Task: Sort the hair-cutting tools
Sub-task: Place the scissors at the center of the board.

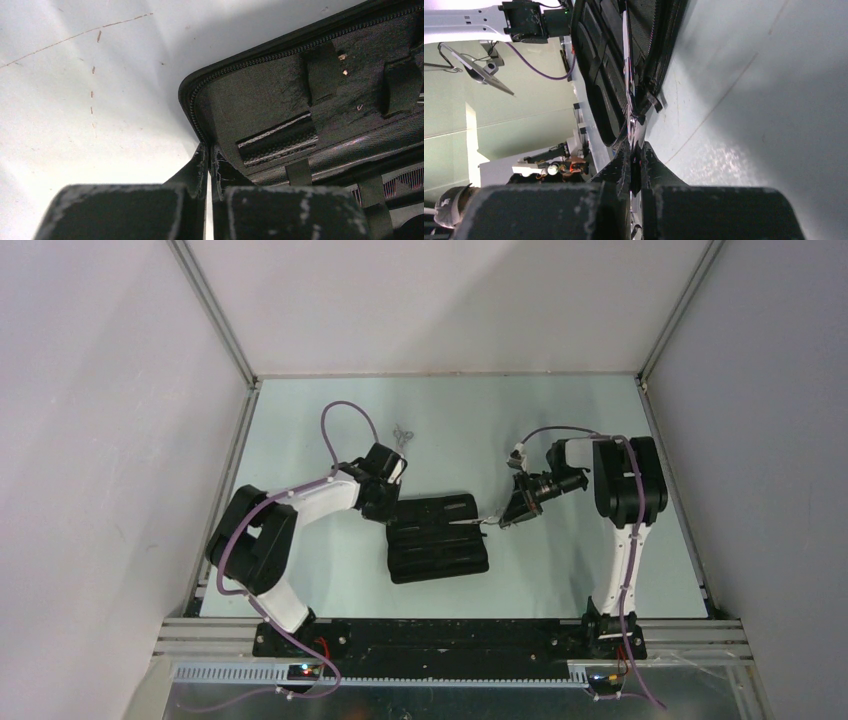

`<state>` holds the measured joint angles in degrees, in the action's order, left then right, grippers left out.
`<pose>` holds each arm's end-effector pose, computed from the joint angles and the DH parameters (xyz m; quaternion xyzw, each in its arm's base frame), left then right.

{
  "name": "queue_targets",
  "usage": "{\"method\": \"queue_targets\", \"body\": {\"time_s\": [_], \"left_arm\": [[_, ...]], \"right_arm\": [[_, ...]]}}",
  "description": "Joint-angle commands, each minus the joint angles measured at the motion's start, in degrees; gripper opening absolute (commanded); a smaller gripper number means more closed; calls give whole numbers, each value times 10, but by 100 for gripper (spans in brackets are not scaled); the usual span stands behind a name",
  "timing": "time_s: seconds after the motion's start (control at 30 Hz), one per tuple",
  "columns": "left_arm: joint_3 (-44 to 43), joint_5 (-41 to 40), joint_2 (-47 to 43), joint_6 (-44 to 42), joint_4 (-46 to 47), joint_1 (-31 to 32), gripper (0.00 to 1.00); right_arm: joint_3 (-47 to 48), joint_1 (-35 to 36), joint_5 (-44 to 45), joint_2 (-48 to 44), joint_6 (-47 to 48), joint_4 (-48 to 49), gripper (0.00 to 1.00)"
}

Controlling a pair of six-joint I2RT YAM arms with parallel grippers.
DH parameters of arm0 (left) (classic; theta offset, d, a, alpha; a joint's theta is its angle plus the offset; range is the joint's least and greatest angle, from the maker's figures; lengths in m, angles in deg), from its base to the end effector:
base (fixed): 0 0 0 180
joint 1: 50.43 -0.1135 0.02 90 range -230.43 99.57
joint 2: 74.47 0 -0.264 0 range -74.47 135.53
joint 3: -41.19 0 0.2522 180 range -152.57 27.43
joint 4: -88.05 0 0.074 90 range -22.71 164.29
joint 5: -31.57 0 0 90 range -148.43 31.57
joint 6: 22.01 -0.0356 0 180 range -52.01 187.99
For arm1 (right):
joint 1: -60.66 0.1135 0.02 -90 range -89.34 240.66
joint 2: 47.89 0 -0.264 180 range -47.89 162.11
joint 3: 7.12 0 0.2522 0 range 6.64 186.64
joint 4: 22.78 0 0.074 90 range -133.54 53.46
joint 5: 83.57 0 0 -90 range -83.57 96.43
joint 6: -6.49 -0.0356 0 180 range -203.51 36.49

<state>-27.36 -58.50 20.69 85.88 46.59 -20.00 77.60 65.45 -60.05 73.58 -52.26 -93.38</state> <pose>0.2675 -0.1571 0.1618 0.1071 0.9759 -0.0773 0.1738 0.3297 0.0604 0.1036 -0.1772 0.8118 0.5564 0.0012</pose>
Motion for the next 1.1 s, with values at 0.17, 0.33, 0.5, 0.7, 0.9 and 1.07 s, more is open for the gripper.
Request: {"method": "queue_targets", "body": {"time_s": [0.17, 0.33, 0.5, 0.7, 0.9, 1.07], "left_arm": [[-8, 35, 33, -4, 31, 19, 0], [-8, 38, 34, -5, 33, 19, 0], [-8, 39, 34, -5, 32, 19, 0], [-8, 39, 35, -6, 31, 19, 0], [-6, 33, 32, -6, 27, 19, 0], [-6, 30, 31, -5, 27, 19, 0]], "right_arm": [[61, 35, -17, 38, 51, -54, 0], [93, 57, -2, 63, 40, -64, 0], [117, 71, 34, 72, 0, -47, 3], [127, 73, 83, 59, -73, 2, 11], [117, 66, 171, 13, -155, 57, 28], [81, 48, 243, -23, -207, 108, 33]]}}
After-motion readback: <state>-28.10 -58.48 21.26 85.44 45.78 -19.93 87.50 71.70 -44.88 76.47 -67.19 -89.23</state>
